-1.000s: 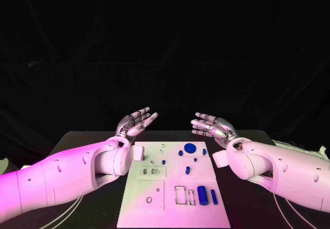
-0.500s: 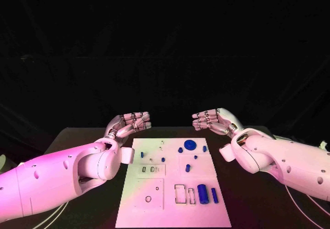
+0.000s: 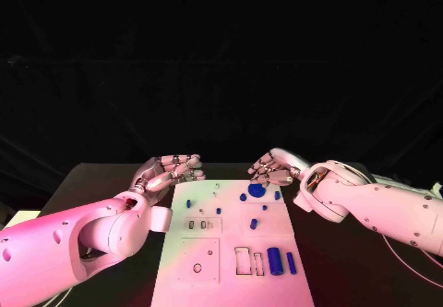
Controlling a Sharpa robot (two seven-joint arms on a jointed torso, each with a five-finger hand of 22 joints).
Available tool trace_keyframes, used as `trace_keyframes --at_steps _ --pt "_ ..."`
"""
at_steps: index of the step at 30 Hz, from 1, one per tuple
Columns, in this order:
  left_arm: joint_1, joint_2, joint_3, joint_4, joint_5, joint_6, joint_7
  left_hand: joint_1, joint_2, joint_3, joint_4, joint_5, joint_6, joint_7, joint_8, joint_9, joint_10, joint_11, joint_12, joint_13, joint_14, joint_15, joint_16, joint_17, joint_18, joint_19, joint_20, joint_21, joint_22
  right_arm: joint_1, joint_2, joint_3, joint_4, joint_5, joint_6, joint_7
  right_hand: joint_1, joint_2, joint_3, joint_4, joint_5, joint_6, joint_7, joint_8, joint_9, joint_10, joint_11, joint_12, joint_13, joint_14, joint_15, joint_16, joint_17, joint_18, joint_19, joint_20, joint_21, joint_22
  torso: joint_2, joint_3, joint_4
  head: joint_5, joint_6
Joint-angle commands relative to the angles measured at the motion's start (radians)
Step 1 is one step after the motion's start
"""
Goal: Assemble the parts on the task board
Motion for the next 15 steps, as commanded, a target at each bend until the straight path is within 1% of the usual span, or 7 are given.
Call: trace_keyframes --at_steps 1,3,4,5,7,11,15 --pt "0.004 -0.005 0.001 0.018 0.014 0.057 -0.011 0.006 -0.005 -0.001 -0.005 -0.004 0.004 0.001 -0.006 -0.002 0.004 0.0 -0.006 0.0 0.005 -0.002 0.001 0.002 0.012 0.008 -0.002 0.003 0.001 0.006 0.007 0.001 0.006 -0.271 0.084 -0.143 0.0 -0.011 0.005 0.003 -0.003 0.014 -0.012 -0.005 0.001 0.03 -0.018 0.003 0.005 0.085 -0.025 0.052 0.041 0.015 0.066 -0.026 0.052 0.025 0.035 -0.006 0.0155 -0.006 0.006" --pt "0.006 -0.008 0.001 0.027 0.022 0.061 -0.014 0.003 -0.007 -0.002 -0.004 -0.005 0.002 0.002 -0.008 -0.002 0.002 0.001 -0.009 0.0 0.005 -0.001 0.0 0.003 0.012 0.008 -0.002 0.002 0.0 0.01 0.011 0.002 0.009 -0.325 0.096 -0.16 -0.003 -0.013 0.009 0.009 -0.004 0.023 -0.024 -0.005 0.001 0.045 -0.026 0.002 0.007 0.091 -0.039 0.115 0.087 0.012 0.1 -0.042 0.09 0.045 0.042 -0.008 0.0201 -0.012 0.005" --pt "0.006 -0.008 0.001 0.028 0.023 0.061 -0.015 0.002 -0.007 -0.002 -0.004 -0.005 0.001 0.002 -0.008 -0.003 0.002 0.001 -0.01 -0.001 0.005 -0.001 -0.001 0.003 0.012 0.008 -0.002 0.002 0.0 0.01 0.011 0.002 0.009 -0.33 0.098 -0.161 -0.003 -0.013 0.01 0.01 -0.004 0.025 -0.026 -0.005 0.001 0.047 -0.027 0.002 0.007 0.089 -0.041 0.127 0.096 0.011 0.105 -0.044 0.096 0.048 0.043 -0.0081 0.0204 -0.013 0.004" --pt "0.007 -0.01 0.001 0.034 0.027 0.064 -0.017 -0.001 -0.009 -0.003 -0.003 -0.005 0.0 0.004 -0.01 -0.003 0.0 0.003 -0.012 -0.001 0.006 -0.001 -0.001 0.005 0.012 0.009 -0.002 0.002 -0.001 0.013 0.013 0.002 0.012 -0.364 0.106 -0.171 -0.008 -0.021 0.014 0.014 -0.004 0.027 -0.026 -0.007 0.0 0.053 -0.029 -0.002 0.008 0.094 -0.043 0.18 0.135 0.011 0.11 -0.05 0.117 0.06 0.049 -0.0087 0.0239 -0.019 0.006" --pt "0.008 -0.013 0.001 0.041 0.03 0.065 -0.02 -0.004 -0.01 -0.004 -0.002 -0.006 -0.002 0.005 -0.012 -0.003 -0.002 0.004 -0.014 -0.001 0.008 0.0 -0.002 0.006 0.012 0.01 -0.002 0.001 -0.001 0.015 0.015 0.002 0.014 -0.393 0.113 -0.179 -0.011 -0.024 0.016 0.017 -0.005 0.027 -0.026 -0.008 0.0 0.048 -0.029 -0.006 0.006 0.095 -0.044 0.199 0.153 0.01 0.109 -0.051 0.126 0.066 0.055 -0.0087 0.0268 -0.021 0.008" --pt "0.009 -0.02 0.001 0.058 0.033 0.066 -0.024 -0.007 -0.012 -0.006 -0.002 -0.006 -0.003 0.007 -0.013 -0.003 -0.003 0.005 -0.015 -0.001 0.009 0.0 -0.002 0.007 0.011 0.011 -0.001 0.001 -0.002 0.02 0.022 0.002 0.015 -0.444 0.123 -0.192 -0.02 -0.039 0.033 0.027 -0.005 0.024 -0.027 -0.01 -0.001 0.031 -0.029 -0.005 0.003 0.086 -0.045 0.275 0.222 0.009 0.114 -0.054 0.173 0.095 0.074 -0.0084 0.0319 -0.03 0.018" --pt "0.009 -0.025 0.001 0.068 0.034 0.067 -0.027 -0.009 -0.012 -0.006 -0.001 -0.006 -0.004 0.007 -0.014 -0.003 -0.004 0.005 -0.016 -0.001 0.009 0.0 -0.002 0.008 0.011 0.011 -0.001 0.001 -0.002 0.021 0.03 0.002 0.011 -0.471 0.127 -0.196 -0.023 -0.05 0.049 0.039 -0.014 0.019 -0.021 -0.01 -0.001 -0.031 -0.018 -0.007 -0.002 0.083 -0.035 0.322 0.269 0.009 0.104 -0.052 0.206 0.116 0.085 -0.0075 0.0333 -0.036 0.022"
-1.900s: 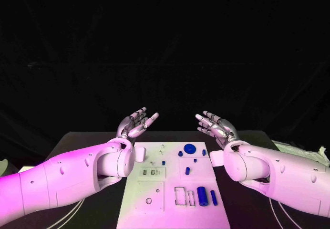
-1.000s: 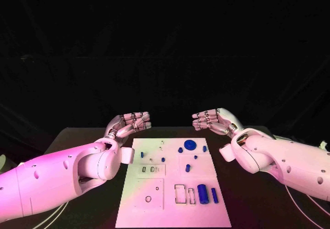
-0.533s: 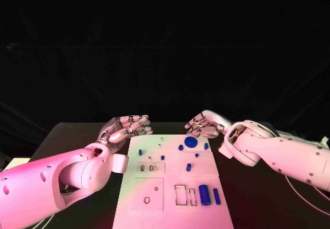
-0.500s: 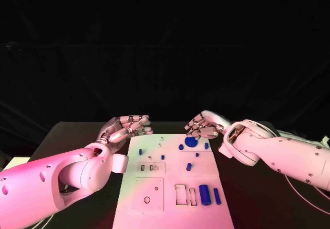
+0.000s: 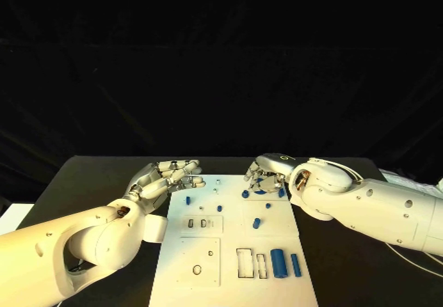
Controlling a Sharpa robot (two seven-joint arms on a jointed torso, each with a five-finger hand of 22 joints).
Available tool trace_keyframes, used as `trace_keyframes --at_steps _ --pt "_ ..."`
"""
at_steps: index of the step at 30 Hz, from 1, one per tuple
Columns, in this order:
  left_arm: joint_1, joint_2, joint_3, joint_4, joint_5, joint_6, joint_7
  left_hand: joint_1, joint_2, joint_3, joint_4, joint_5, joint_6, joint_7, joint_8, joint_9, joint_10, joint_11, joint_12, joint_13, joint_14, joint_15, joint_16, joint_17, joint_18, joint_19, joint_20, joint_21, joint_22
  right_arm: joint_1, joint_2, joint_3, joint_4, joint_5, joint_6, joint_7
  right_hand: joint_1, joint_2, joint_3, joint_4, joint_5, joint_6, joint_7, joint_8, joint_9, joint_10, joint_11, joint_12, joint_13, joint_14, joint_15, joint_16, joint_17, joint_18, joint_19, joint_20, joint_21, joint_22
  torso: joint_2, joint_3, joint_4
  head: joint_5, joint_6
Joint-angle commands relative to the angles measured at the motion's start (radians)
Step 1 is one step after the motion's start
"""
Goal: Assemble the parts on the task board
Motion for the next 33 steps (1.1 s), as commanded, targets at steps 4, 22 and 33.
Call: trace_keyframes --at_steps 4,22,33 --pt "0.004 -0.005 0.001 0.014 0.012 0.03 -0.008 -0.004 -0.006 -0.006 -0.001 -0.006 -0.004 0.007 -0.004 -0.001 -0.005 0.006 -0.005 -0.001 0.008 0.001 -0.002 0.002 0.011 0.008 0.002 0.001 -0.001 0.002 0.011 0.0 -0.006 -0.118 0.045 -0.04 0.002 -0.023 0.026 0.012 -0.008 -0.008 0.004 -0.006 -0.001 -0.034 0.006 0.0 0.0 0.024 0.005 0.058 0.06 0.01 -0.015 0.002 0.045 0.029 0.024 0.0017 0.005 -0.006 0.004" --pt "0.005 -0.008 0.001 0.022 0.013 0.029 -0.016 -0.006 -0.006 -0.007 0.0 -0.006 -0.005 0.009 -0.005 -0.001 -0.006 0.007 -0.006 -0.001 0.008 0.002 -0.003 0.003 0.011 0.008 0.002 0.0 -0.002 0.002 0.03 0.0 -0.025 -0.134 0.096 -0.038 0.017 -0.055 0.1 0.064 -0.012 -0.011 0.005 -0.005 0.0 -0.052 0.01 0.001 -0.001 0.034 0.01 0.418 0.419 0.011 -0.05 0.005 0.198 0.128 0.044 0.003 0.008 -0.012 0.014" --pt "0.006 -0.011 0.001 0.027 0.013 0.029 -0.018 -0.006 -0.006 -0.007 -0.001 -0.005 -0.006 0.01 -0.006 -0.001 -0.008 0.008 -0.007 -0.001 0.008 0.002 -0.004 0.003 0.011 0.009 0.002 0.0 -0.002 0.0 0.053 0.0 -0.046 -0.136 0.111 -0.027 0.026 -0.059 0.142 0.086 -0.02 0.001 0.003 -0.004 0.001 -0.044 0.007 0.001 -0.001 0.039 0.009 0.529 0.527 0.012 -0.067 0.006 0.257 0.166 0.052 0.0027 0.0116 -0.013 0.021"
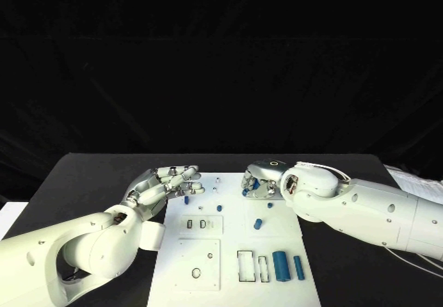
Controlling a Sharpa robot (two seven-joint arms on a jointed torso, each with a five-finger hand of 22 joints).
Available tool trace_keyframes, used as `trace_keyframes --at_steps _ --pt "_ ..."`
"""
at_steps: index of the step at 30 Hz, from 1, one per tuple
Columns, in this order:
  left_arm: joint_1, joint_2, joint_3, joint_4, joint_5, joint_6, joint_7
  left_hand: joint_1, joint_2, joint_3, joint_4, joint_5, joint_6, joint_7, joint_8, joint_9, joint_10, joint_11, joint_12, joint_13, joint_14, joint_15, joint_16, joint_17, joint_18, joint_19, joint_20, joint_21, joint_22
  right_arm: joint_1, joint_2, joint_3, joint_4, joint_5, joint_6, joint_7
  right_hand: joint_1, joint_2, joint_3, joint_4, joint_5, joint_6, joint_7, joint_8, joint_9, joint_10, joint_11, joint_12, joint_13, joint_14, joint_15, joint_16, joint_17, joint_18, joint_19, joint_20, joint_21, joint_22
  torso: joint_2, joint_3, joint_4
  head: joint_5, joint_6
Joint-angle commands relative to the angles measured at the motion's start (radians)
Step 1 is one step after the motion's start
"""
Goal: Assemble the parts on the task board
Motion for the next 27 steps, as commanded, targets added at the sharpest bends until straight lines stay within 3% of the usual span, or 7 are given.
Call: trace_keyframes --at_steps 1,9,14,18,22,27 --pt "0.003 -0.001 0.001 0.005 0.003 0.02 0.002 -0.007 -0.007 -0.007 -0.001 -0.005 -0.003 0.006 -0.006 -0.001 -0.004 0.004 -0.007 -0.001 0.005 -0.001 -0.004 0.002 0.011 0.005 -0.001 0.0 -0.001 -0.001 0.005 0.0 -0.004 -0.018 0.026 0.006 0.005 -0.007 0.013 0.005 -0.007 0.008 0.0 -0.004 0.001 0.004 -0.001 0.001 -0.001 0.035 0.005 0.018 0.017 0.012 -0.012 0.0 0.014 0.009 0.005 -0.0005 0.0015 -0.001 0.003" --pt "0.005 -0.004 0.001 0.005 0.003 0.019 0.001 -0.007 -0.007 -0.007 -0.002 -0.005 -0.004 0.007 -0.007 -0.002 -0.006 0.005 -0.008 -0.001 0.005 -0.001 -0.005 0.002 0.011 0.005 -0.001 -0.001 -0.002 -0.002 0.009 0.0 -0.005 -0.018 0.025 0.009 0.004 -0.012 0.034 0.02 -0.015 0.019 -0.002 -0.002 0.003 0.014 -0.003 0.002 -0.001 0.035 0.003 0.064 0.061 0.01 -0.016 0.001 0.054 0.044 0.007 -0.0007 -0.0004 0.002 0.0" --pt "0.005 -0.004 0.001 0.005 0.003 0.019 -0.001 -0.007 -0.007 -0.007 -0.002 -0.005 -0.004 0.007 -0.007 -0.002 -0.006 0.005 -0.008 -0.001 0.005 -0.001 -0.005 0.002 0.011 0.005 -0.001 -0.001 -0.002 -0.002 0.009 0.0 -0.005 -0.018 0.004 0.014 0.012 0.004 0.061 0.036 -0.037 0.05 -0.013 0.008 0.008 0.042 -0.012 0.007 0.001 0.042 -0.005 0.116 0.115 0.002 -0.001 -0.001 0.119 0.119 0.009 -0.0007 -0.0002 0.002 0.0" --pt "0.006 -0.005 0.001 0.005 0.003 0.018 -0.002 -0.006 -0.007 -0.007 -0.002 -0.005 -0.005 0.008 -0.007 -0.002 -0.007 0.006 -0.008 -0.001 0.005 -0.001 -0.005 0.003 0.011 0.005 -0.001 -0.001 -0.002 -0.002 0.007 0.0 0.001 -0.015 -0.051 0.021 0.022 0.023 0.097 0.054 -0.074 0.077 -0.02 0.017 0.014 0.07 -0.022 0.01 0.002 0.046 -0.013 0.159 0.159 -0.006 0.012 -0.005 0.175 0.184 0.01 -0.0014 0.0003 0.003 0.002" --pt "0.006 -0.006 0.001 0.004 0.003 0.018 -0.005 -0.006 -0.007 -0.007 -0.002 -0.005 -0.005 0.008 -0.007 -0.002 -0.007 0.006 -0.008 -0.001 0.005 -0.001 -0.005 0.003 0.011 0.005 -0.001 -0.001 -0.002 -0.002 0.004 0.001 0.015 -0.005 -0.122 0.018 0.013 0.015 0.117 0.077 -0.082 0.09 -0.025 0.019 0.02 0.088 -0.026 0.006 0.002 0.047 -0.017 0.191 0.189 -0.012 0.017 -0.006 0.218 0.232 0.012 -0.0026 0.0035 -0.001 0.007" --pt "0.006 -0.006 0.001 0.003 0.003 0.017 -0.007 -0.006 -0.007 -0.006 -0.003 -0.005 -0.007 0.008 -0.008 -0.002 -0.009 0.006 -0.009 -0.001 0.005 -0.001 -0.006 0.003 0.011 0.005 -0.001 -0.001 -0.003 0.0 0.011 0.003 0.019 0.002 -0.168 -0.002 0.006 0.009 0.128 0.098 -0.086 0.096 -0.029 0.018 0.024 0.096 -0.028 0.004 0.002 0.046 -0.017 0.206 0.202 -0.015 0.016 -0.007 0.241 0.257 0.013 -0.0038 0.0068 -0.002 0.012"
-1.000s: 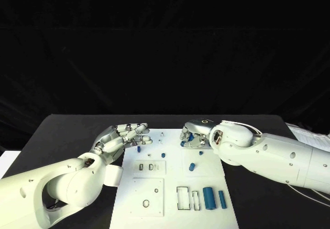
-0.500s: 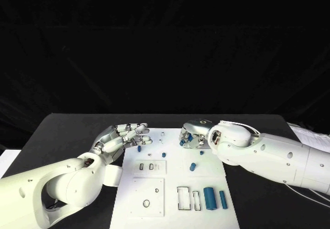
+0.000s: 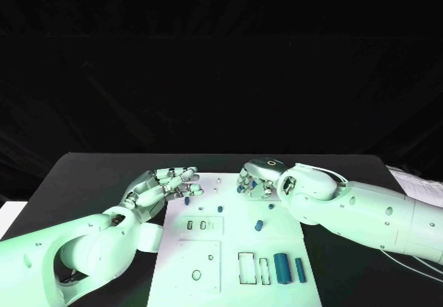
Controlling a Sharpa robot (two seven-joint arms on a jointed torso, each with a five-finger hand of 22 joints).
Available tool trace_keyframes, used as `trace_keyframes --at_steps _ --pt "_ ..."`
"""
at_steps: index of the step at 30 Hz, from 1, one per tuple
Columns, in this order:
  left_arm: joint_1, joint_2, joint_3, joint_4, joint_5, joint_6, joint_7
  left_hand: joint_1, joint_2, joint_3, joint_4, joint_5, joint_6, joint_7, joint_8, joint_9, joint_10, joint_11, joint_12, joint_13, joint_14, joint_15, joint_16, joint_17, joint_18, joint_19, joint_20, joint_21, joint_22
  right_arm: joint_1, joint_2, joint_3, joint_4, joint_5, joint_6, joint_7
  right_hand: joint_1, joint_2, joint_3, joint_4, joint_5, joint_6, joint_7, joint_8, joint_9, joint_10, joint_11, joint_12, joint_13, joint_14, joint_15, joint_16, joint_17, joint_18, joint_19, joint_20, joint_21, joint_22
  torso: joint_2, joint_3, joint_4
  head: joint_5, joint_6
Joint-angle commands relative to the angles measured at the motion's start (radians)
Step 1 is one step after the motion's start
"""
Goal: Assemble the parts on the task board
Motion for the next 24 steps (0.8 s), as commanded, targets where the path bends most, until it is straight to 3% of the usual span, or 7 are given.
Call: trace_keyframes --at_steps 1,12,15,18,24 --pt "0.002 0.001 0.001 0.001 0.002 0.017 0.0 -0.006 -0.007 -0.004 -0.001 -0.005 -0.003 0.005 -0.004 -0.001 -0.005 0.003 -0.002 -0.001 0.005 -0.001 -0.005 0.001 0.011 0.005 -0.001 -0.001 -0.002 0.002 0.008 0.002 -0.001 0.004 -0.084 -0.016 -0.011 0.007 0.004 0.015 -0.005 0.021 -0.01 0.004 0.02 0.009 -0.001 -0.002 0.001 0.048 -0.008 0.008 0.004 -0.015 0.007 -0.001 0.009 0.009 0.003 -0.0012 0.0038 -0.002 0.005" --pt "0.003 0.002 0.001 -0.002 0.002 0.018 -0.002 -0.004 -0.006 -0.003 -0.002 -0.005 -0.005 0.006 -0.004 -0.001 -0.007 0.003 -0.003 -0.001 0.004 0.0 -0.007 0.002 0.011 0.005 0.0 -0.002 -0.002 0.012 0.078 0.003 -0.055 0.004 -0.132 -0.04 -0.016 -0.004 0.011 0.031 -0.008 0.017 -0.009 -0.002 0.021 0.004 0.0 -0.006 -0.001 0.045 -0.007 0.012 0.004 -0.016 0.004 0.0 0.023 0.023 0.008 -0.0033 0.0089 -0.003 0.012" --pt "0.005 0.002 0.001 -0.001 0.002 0.019 -0.003 -0.003 -0.006 -0.002 -0.004 -0.005 -0.006 0.006 -0.005 -0.001 -0.008 0.004 -0.003 -0.001 0.004 0.0 -0.007 0.002 0.011 0.005 0.0 -0.003 -0.003 0.014 0.101 0.003 -0.077 0.003 -0.135 -0.04 -0.017 -0.006 0.012 0.033 -0.009 0.016 -0.008 -0.002 0.021 0.003 0.001 -0.006 -0.001 0.045 -0.007 0.013 0.005 -0.016 0.003 0.0 0.024 0.023 0.01 -0.0054 0.0136 -0.006 0.012" --pt "0.006 0.002 0.001 -0.001 0.002 0.019 -0.003 -0.003 -0.006 -0.002 -0.004 -0.005 -0.006 0.006 -0.005 -0.001 -0.008 0.004 -0.003 -0.001 0.004 0.0 -0.007 0.002 0.011 0.005 0.0 -0.003 -0.003 0.015 0.12 0.003 -0.095 0.003 -0.135 -0.039 -0.018 -0.008 0.013 0.037 -0.01 0.015 -0.007 -0.004 0.021 0.001 0.002 -0.006 -0.001 0.044 -0.006 0.013 0.003 -0.017 0.002 0.0 0.027 0.026 0.011 -0.0055 0.013 -0.003 0.011" --pt "0.008 0.004 0.001 -0.003 0.002 0.02 -0.006 -0.003 -0.006 -0.002 -0.004 -0.005 -0.006 0.006 -0.005 -0.001 -0.008 0.004 -0.003 -0.001 0.004 0.0 -0.007 0.002 0.011 0.005 0.0 -0.003 -0.003 0.016 0.15 0.003 -0.129 0.002 -0.123 -0.032 -0.019 -0.011 0.014 0.04 -0.01 0.014 -0.006 -0.005 0.022 -0.001 0.003 -0.007 -0.001 0.044 -0.006 0.014 0.005 -0.017 0.001 0.001 0.028 0.027 0.016 -0.0078 0.019 -0.007 0.013"
